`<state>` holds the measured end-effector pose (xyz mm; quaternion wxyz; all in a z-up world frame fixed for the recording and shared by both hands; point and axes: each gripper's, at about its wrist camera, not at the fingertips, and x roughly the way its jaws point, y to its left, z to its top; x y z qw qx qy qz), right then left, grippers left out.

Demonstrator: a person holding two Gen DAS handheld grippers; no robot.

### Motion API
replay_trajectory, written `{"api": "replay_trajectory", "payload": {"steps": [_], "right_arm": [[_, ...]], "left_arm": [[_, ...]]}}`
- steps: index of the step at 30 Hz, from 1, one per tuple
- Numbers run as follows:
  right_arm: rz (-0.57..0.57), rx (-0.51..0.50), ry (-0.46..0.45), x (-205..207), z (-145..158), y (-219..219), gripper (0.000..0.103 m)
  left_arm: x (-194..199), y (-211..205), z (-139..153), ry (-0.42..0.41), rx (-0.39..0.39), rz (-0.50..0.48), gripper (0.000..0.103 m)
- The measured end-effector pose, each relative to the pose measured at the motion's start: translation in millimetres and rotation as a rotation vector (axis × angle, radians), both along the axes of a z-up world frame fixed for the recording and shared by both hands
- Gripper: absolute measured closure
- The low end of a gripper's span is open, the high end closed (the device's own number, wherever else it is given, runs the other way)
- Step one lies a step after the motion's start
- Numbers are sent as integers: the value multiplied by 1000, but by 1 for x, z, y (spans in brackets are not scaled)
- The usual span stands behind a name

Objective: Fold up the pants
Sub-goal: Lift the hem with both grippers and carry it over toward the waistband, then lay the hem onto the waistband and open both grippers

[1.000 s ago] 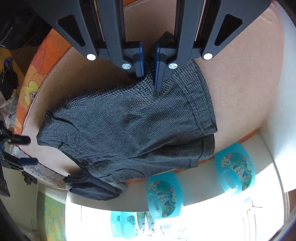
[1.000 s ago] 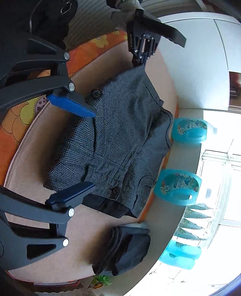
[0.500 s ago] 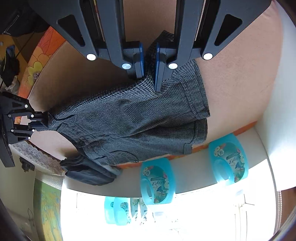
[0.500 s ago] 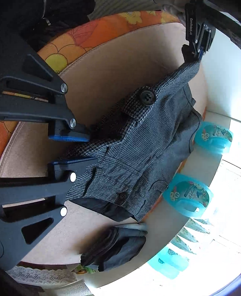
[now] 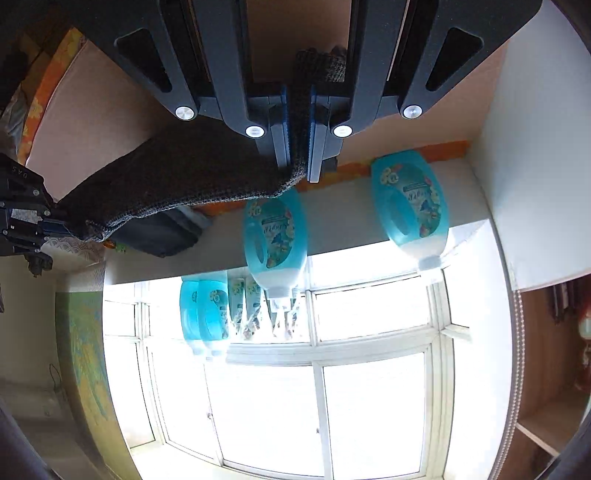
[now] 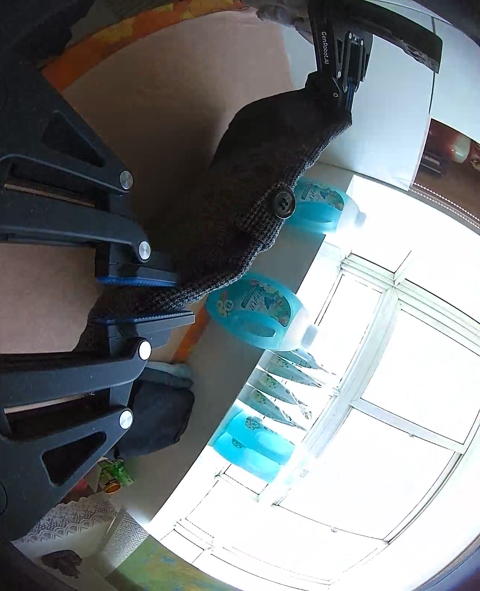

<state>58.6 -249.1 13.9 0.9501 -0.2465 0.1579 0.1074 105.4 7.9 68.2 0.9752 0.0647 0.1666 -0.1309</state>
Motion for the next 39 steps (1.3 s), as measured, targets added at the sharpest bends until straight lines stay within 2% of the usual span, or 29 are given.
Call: {"api": "replay_trajectory", "payload": {"steps": [6, 12, 17, 19, 23, 24, 26, 27, 28, 32, 36, 39], "right_arm": [[-35, -41, -15, 59, 15, 7, 91], [-71, -79, 27, 137, 12, 8, 91], [-107, -102, 90, 205, -9, 7, 91], [-128, -127, 120, 232, -24, 6, 91], [-154, -163, 213, 283, -65, 4, 91], [-156, -174, 248, 294, -79, 4, 91], [-167, -202, 317, 316, -108, 5, 91], [-171, -217, 348, 324, -123, 5, 91], [-174, -229, 375, 331, -135, 5, 91], [-173, -245, 401, 340, -163, 6, 91], [-170, -227, 406, 339, -164, 2, 91], [-167, -207, 410, 337, -162, -2, 91]], "left_arm": [[52, -7, 16, -23, 26, 44, 97], [115, -9, 16, -10, 14, 75, 100], [168, -10, 1, 46, 32, 75, 100], [186, -6, -10, 76, 42, 82, 100], [213, 11, -36, 152, 5, 92, 99], [218, 15, -45, 178, -2, 86, 98], [229, 20, -67, 241, 0, 92, 80], [236, 21, -79, 281, -7, 84, 65], [243, 22, -90, 324, -19, 71, 61], [268, 22, -132, 476, -43, 27, 60], [289, 11, -161, 560, -23, -3, 52], [300, -2, -174, 591, 27, -16, 50]]}}
